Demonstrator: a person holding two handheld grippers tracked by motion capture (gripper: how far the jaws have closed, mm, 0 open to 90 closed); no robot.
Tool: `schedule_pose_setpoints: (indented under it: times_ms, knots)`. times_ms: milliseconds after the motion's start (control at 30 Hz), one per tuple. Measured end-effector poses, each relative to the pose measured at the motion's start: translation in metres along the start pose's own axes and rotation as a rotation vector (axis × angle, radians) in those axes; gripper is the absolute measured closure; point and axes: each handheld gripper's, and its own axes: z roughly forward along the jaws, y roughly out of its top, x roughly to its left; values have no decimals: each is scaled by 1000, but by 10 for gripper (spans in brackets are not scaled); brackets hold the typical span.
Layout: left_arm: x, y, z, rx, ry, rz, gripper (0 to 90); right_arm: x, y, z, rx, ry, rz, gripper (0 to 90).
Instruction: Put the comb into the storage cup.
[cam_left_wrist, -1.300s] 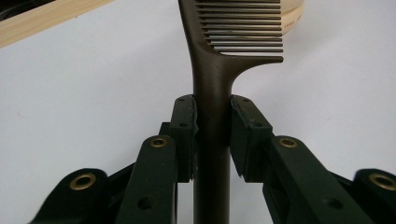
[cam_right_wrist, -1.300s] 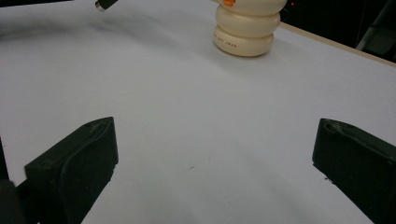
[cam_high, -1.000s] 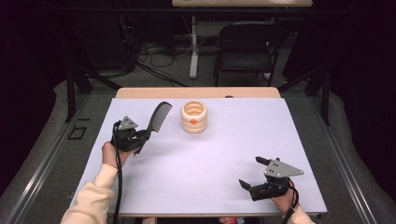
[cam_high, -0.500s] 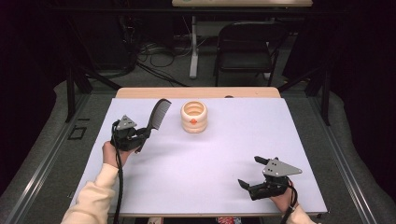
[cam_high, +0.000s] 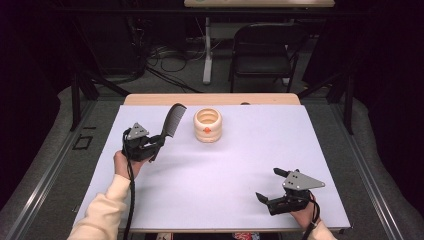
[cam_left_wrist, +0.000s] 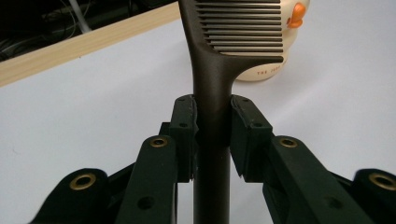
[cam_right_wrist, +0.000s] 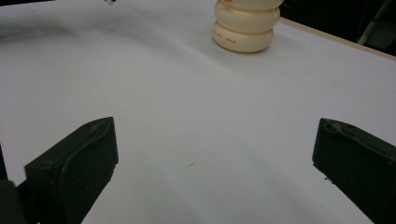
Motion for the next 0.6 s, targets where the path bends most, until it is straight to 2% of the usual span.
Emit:
schedule_pose_setpoints:
  times_ms: [133, 600]
  knots:
    - [0, 1, 0, -18, -11, -18, 720, 0, 0, 1, 3, 5, 5, 0]
    - [-2, 5, 2, -64, -16, -40, 720, -1, -1, 1, 3, 12, 7, 0]
